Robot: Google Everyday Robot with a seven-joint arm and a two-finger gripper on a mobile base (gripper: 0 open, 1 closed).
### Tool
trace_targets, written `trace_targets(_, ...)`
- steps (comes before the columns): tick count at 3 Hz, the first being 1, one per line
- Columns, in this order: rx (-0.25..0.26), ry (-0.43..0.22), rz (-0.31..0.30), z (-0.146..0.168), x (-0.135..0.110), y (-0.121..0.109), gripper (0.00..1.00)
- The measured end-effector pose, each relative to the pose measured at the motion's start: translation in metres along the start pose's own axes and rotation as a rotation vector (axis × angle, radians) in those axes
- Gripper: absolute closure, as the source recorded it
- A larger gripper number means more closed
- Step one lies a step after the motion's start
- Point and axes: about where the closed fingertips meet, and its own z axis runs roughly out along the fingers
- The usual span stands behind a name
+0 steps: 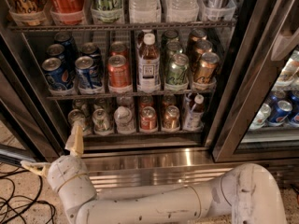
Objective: Pick pepsi can from middle shelf of fridge
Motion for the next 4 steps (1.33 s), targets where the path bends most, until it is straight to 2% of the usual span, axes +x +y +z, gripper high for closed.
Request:
trace_targets(2, 0.1, -0.018, -0.014, 0.032, -0.027, -0.015, 0.0)
trace_targets(3, 0.138, -0.004, -0.001, 0.04, -0.032, -0.024, 0.19)
trace_targets(4, 0.198, 0.014, 0.017, 0.044, -0.033, -0.032, 0.26)
